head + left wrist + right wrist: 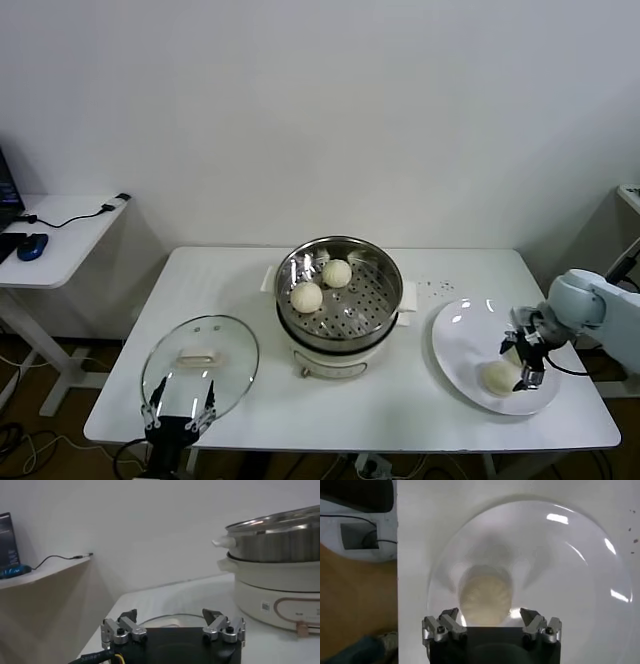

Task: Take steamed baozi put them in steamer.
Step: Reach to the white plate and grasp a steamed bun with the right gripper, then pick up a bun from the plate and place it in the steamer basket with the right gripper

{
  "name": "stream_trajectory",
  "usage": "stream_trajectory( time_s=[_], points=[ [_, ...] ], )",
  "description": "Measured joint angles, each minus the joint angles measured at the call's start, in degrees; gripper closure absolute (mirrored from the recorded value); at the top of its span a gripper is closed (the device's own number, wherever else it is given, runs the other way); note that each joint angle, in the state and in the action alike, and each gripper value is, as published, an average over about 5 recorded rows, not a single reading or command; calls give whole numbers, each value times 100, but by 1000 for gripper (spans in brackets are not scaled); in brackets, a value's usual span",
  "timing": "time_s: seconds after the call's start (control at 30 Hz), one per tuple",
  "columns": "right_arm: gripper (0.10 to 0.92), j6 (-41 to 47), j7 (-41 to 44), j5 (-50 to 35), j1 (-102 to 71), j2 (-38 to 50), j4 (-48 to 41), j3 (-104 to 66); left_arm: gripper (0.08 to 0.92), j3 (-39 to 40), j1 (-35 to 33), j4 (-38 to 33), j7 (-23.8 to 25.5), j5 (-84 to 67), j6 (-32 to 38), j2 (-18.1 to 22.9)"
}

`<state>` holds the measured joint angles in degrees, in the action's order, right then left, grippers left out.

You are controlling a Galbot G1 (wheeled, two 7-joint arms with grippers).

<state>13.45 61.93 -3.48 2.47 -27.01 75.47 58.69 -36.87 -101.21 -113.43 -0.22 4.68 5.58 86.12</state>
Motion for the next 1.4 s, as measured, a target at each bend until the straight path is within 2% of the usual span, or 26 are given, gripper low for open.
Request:
stream_trajectory(
  time_s=[0.47,0.73,0.93,1.23,1.4],
  points=[
    [222,-8,66,136,-135,-208,-131,36,177,-14,-6,38,-2,13,4,7],
    [349,-15,106,171,-125,-263,-195,42,177,-9,9,71,0,14,8,7],
    [397,-29,128,177,-125,-257,-200,44,177,2,16,79,0,15,9,3],
    [414,-218,221,212,146,-270,-159,164,177,33,15,113,1,19,16,-16],
    [409,-810,370,344,831,-454,-223,534,177,41,13,110,3,21,19,-43]
  ],
)
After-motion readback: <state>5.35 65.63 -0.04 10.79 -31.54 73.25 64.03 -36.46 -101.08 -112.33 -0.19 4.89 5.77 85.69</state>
